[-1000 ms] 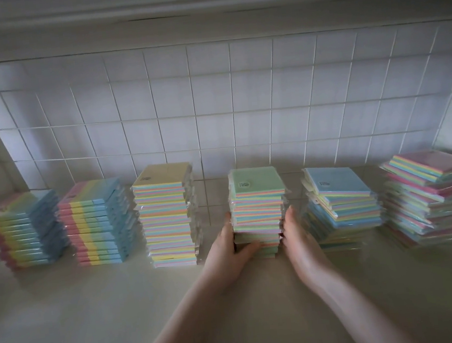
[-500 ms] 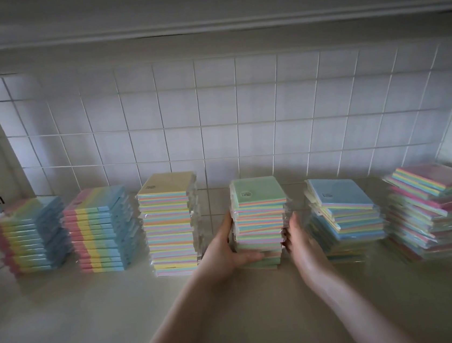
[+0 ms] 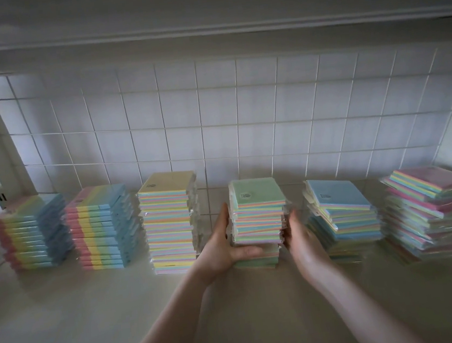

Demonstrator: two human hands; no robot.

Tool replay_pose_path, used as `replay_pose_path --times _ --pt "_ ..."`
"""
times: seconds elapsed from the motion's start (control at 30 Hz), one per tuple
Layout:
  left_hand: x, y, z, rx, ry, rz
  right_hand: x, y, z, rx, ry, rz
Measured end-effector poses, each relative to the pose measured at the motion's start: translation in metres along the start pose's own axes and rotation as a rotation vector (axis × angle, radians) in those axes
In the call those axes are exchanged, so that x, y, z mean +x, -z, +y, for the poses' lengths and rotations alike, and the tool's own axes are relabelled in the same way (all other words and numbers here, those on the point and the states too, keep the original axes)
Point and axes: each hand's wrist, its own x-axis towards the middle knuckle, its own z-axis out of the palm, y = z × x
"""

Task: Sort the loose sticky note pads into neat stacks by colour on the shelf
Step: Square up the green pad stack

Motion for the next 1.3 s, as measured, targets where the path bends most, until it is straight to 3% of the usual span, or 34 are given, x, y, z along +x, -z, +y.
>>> replay_pose_path --times 0.13,0.43,0.93,1.3 --pt "0.003 -0.005 0.005 -0.043 -0.033 0.007 0.009 -0.006 -0.010 -0.007 -0.017 0.019" --pt "0.006 -0.008 -0.003 -0.056 -0.055 0.071 0.020 -0.011 -0.023 0.299 -0.080 0.018" --pt "0.001 -0.008 0.002 -0.012 -0.073 0.041 0.026 -0.019 -0.018 0.343 -0.129 0.089" --pt "-0.005 -0.010 0.018 -0.059 -0.089 0.099 0.025 -0.021 -0.025 0.433 -0.125 0.007"
